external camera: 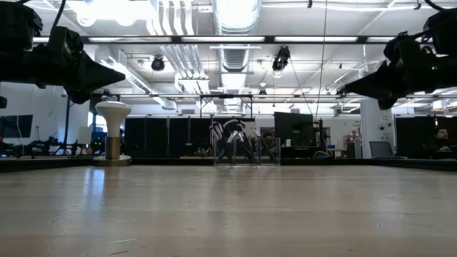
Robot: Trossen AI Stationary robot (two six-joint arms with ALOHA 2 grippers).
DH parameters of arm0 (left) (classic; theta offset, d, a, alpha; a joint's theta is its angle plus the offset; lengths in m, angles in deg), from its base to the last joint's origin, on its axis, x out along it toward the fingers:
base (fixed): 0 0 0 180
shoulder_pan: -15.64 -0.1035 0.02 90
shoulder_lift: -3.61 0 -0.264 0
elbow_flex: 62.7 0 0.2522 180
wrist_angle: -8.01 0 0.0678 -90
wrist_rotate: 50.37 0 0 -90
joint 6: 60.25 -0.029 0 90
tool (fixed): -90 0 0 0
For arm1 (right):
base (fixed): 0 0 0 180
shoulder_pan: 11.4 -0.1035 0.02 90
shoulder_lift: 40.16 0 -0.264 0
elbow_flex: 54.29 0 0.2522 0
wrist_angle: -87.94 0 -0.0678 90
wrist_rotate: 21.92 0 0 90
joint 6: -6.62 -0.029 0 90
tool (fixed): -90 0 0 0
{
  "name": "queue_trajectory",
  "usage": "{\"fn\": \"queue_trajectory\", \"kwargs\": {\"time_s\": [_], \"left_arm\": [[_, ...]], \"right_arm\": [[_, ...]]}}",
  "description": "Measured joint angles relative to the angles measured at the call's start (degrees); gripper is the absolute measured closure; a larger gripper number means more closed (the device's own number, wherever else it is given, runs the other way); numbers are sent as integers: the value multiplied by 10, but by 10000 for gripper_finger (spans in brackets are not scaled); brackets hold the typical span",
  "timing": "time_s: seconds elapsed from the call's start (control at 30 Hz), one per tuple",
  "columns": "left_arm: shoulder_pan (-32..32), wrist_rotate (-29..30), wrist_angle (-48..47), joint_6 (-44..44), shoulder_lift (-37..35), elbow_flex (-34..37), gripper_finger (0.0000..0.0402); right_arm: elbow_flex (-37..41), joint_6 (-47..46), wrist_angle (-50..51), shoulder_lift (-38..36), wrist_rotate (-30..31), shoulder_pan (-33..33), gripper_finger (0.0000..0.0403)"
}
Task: Pick & Place Makeup Brushes
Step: Return to home position
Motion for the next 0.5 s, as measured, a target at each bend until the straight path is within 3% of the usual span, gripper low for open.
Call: {"fn": "queue_trajectory", "kwargs": {"time_s": [0.13,0.5], "left_arm": [[0,1,0,0,0,0,402],[0,1,0,0,0,0,402]], "right_arm": [[0,-41,0,17,0,0,394],[0,-33,0,39,0,0,394]]}}
